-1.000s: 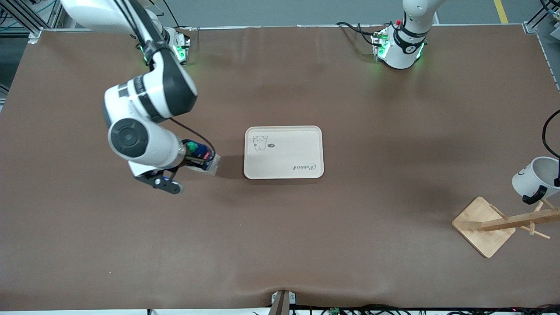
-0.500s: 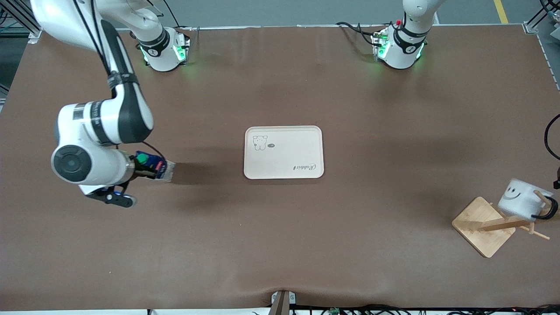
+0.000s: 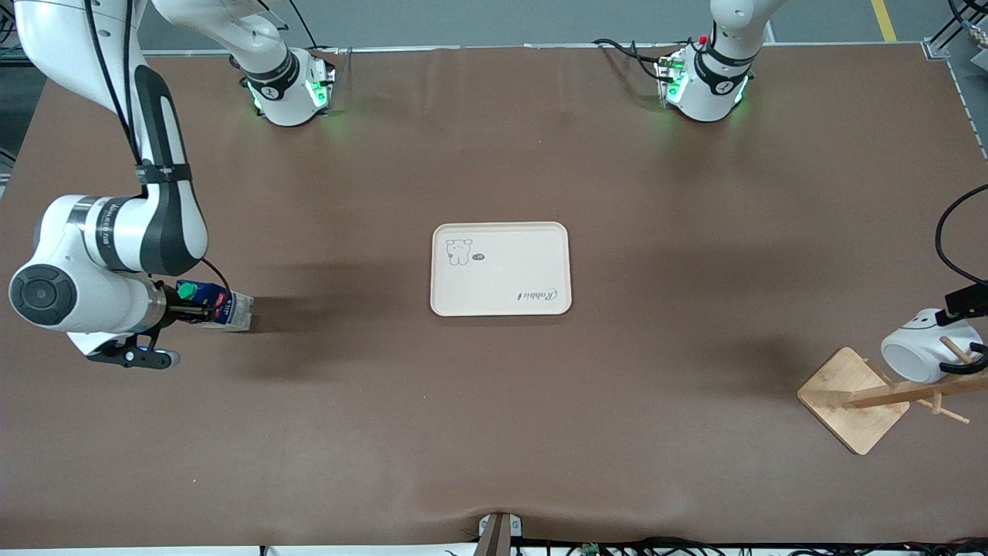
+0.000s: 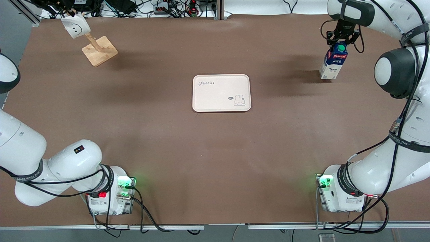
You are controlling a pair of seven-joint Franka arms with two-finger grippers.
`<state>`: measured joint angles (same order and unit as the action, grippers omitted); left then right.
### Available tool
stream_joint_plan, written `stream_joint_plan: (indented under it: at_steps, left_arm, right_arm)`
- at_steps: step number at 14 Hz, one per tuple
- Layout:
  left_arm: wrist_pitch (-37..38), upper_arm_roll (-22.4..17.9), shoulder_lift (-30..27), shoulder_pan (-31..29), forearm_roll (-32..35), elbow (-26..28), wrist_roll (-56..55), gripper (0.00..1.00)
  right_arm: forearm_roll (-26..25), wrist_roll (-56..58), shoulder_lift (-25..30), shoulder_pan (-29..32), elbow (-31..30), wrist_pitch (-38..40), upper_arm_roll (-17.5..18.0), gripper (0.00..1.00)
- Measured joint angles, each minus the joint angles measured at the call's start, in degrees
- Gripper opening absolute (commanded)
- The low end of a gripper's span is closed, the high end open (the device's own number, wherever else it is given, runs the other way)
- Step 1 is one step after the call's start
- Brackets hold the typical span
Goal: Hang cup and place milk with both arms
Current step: 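Hang the mug handle on the stand peg with the left gripper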
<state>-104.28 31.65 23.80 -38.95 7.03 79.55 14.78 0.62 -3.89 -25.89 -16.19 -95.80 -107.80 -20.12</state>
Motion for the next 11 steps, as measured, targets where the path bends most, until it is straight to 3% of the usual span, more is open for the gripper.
stream_joint_plan:
  at_steps: [4, 10, 11]
  left_arm:
    - [6.3, 3.9, -2.9, 0.2, 0.0, 0.1, -10.5, 1.0]
    - [8.0, 9.0, -6.9, 0.6, 0.0, 0.1, -18.9, 1.0]
    - [8.4, 9.0, -7.5, 0.6, 0.0, 0.1, -18.9, 1.0]
  right_arm:
    - [0.0, 2.0, 0.2, 1.7, -0.3, 0.0, 0.0, 0.0]
    - [0.1, 3.5, 0.4, 2.9, -2.0, 0.0, 0.0, 0.0]
    - [0.1, 3.5, 0.4, 2.9, -2.2, 0.0, 0.0, 0.08]
